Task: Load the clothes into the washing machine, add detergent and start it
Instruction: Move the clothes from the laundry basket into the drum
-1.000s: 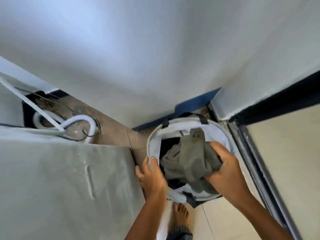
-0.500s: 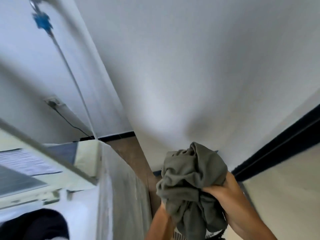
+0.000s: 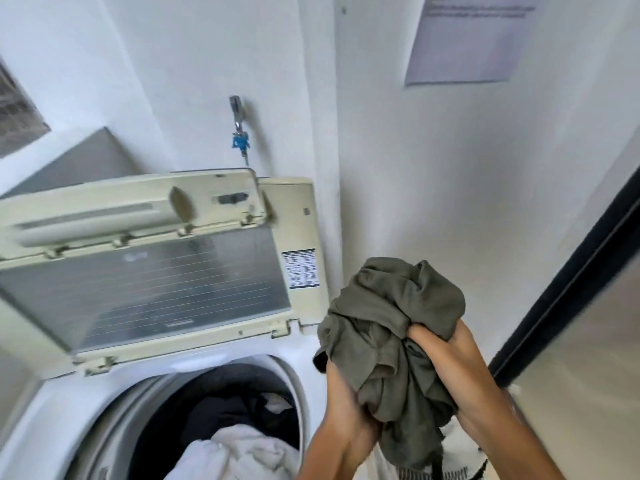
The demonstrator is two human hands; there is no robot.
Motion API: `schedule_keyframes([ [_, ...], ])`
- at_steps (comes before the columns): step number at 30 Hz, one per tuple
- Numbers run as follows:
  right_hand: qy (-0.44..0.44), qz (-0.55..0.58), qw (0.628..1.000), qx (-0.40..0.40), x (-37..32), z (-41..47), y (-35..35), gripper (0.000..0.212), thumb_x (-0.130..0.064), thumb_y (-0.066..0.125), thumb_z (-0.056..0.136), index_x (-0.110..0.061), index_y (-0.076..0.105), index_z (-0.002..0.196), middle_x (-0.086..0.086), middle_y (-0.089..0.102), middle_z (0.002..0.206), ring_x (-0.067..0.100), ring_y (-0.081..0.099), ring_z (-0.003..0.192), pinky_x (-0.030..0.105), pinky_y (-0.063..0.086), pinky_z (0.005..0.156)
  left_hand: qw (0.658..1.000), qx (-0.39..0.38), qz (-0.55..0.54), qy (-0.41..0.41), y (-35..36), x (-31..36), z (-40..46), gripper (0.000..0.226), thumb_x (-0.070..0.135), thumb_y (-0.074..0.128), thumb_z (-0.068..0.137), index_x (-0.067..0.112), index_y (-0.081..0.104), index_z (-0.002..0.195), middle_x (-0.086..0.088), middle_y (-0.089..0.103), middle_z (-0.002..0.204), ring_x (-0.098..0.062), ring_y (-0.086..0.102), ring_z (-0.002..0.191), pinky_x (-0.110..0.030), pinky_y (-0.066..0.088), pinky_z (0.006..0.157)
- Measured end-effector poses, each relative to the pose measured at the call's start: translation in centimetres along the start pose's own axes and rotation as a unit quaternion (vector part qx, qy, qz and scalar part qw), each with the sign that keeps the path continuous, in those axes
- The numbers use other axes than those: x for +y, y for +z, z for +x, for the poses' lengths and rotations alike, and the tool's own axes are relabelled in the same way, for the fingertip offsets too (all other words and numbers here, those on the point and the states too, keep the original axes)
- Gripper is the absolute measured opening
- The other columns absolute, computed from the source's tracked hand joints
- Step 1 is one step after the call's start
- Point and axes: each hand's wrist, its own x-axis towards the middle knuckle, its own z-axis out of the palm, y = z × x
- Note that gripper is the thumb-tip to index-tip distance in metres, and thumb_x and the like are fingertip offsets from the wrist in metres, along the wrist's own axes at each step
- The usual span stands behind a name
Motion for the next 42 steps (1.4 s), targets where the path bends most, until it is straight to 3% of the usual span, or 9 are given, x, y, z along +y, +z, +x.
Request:
schedule_keyframes([
  [5,-0.074,-0.070,0.994,-0.036,-0.9,-3.7,5.9,0.029,-0.020,0.061,0.089,-0.037,0.059,0.112,-0.014,0.066,0.112,0.006,0.062,0.106,0.036,0.047,0.099,0.993,0.013,0.034,0.114,-3.3,6.1,-5.3,0.058,0.040,0.036,0.096,0.013,0.079,0.070,-0.011,0.074,0.082,-0.024,0.069,0.077,-0.035,0.051,0.076],
  [13,-0.040,-0.209,0.970,-0.118,-2.4,-7.8,13.9,0.022,-0.043,0.050,0.091,-0.026,0.063,0.086,-0.010,0.065,0.088,0.002,0.059,0.083,0.019,0.043,0.070,0.967,0.068,0.137,0.205,-9.4,11.8,-12.5,0.038,0.033,0.040,0.100,0.006,0.066,0.111,-0.015,0.070,0.096,-0.028,0.067,0.092,-0.035,0.055,0.078],
  [17,-0.024,-0.298,0.943,-0.148,-1.7,-7.9,16.6,0.044,-0.061,0.043,0.087,-0.032,0.059,0.115,-0.003,0.058,0.108,0.016,0.056,0.102,0.031,0.043,0.090,0.954,0.134,0.118,0.241,-12.3,14.5,-13.8,0.036,0.033,0.049,0.096,0.008,0.064,0.117,-0.017,0.069,0.112,-0.028,0.067,0.093,-0.034,0.056,0.076],
  [22,-0.070,-0.403,0.902,-0.138,-1.2,-6.8,17.8,0.040,-0.042,0.049,0.093,-0.005,0.064,0.089,0.017,0.068,0.088,0.024,0.067,0.070,0.028,0.049,0.060,0.930,0.214,0.083,0.287,-16.0,18.2,-14.0,0.040,0.042,0.053,0.086,0.011,0.071,0.106,-0.013,0.073,0.103,-0.031,0.069,0.097,-0.048,0.053,0.092],
  [25,-0.105,-0.367,0.914,-0.137,-1.4,-6.1,18.3,0.011,-0.022,0.053,0.093,-0.018,0.063,0.090,0.013,0.068,0.088,0.019,0.061,0.058,0.021,0.044,0.048,0.928,0.213,0.064,0.298,-16.7,19.8,-14.1,0.039,0.037,0.048,0.093,0.009,0.067,0.112,-0.014,0.072,0.106,-0.032,0.068,0.099,-0.048,0.053,0.092],
  [30,-0.156,-0.252,0.935,-0.194,-2.7,-6.8,20.6,0.024,-0.025,0.062,0.088,-0.034,0.055,0.109,0.000,0.063,0.101,0.017,0.068,0.074,0.026,0.052,0.062,0.928,0.211,0.047,0.303,-16.9,21.0,-13.9,0.034,0.032,0.045,0.097,0.007,0.064,0.111,-0.017,0.069,0.107,-0.032,0.067,0.095,-0.041,0.056,0.082],
  [36,-0.201,-0.331,0.852,-0.352,-1.7,-9.0,23.0,0.075,-0.046,0.078,0.070,-0.049,0.035,0.132,-0.031,0.040,0.130,-0.015,0.043,0.116,0.012,0.042,0.091,0.952,0.156,0.068,0.254,-16.3,20.4,-15.0,0.041,0.037,0.044,0.095,0.006,0.068,0.106,-0.017,0.073,0.099,-0.031,0.070,0.089,-0.045,0.056,0.085],
  [39,-0.270,-0.341,0.863,-0.257,-0.6,-8.5,23.8,0.040,-0.028,0.076,0.076,-0.036,0.058,0.111,-0.013,0.061,0.100,-0.001,0.057,0.082,0.019,0.046,0.076,0.959,0.110,0.067,0.254,-16.5,20.2,-15.2,0.036,0.037,0.047,0.095,0.010,0.070,0.092,-0.009,0.076,0.084,-0.021,0.072,0.072,-0.032,0.057,0.072],
  [42,-0.249,-0.229,0.923,-0.184,-0.9,-7.5,23.1,0.006,-0.015,0.063,0.088,-0.016,0.065,0.082,0.006,0.063,0.072,0.009,0.053,0.065,0.025,0.038,0.062,0.951,0.120,0.049,0.280,-17.4,20.5,-15.0,0.033,0.038,0.044,0.097,0.017,0.069,0.104,-0.004,0.075,0.098,-0.019,0.070,0.089,-0.035,0.053,0.082],
])
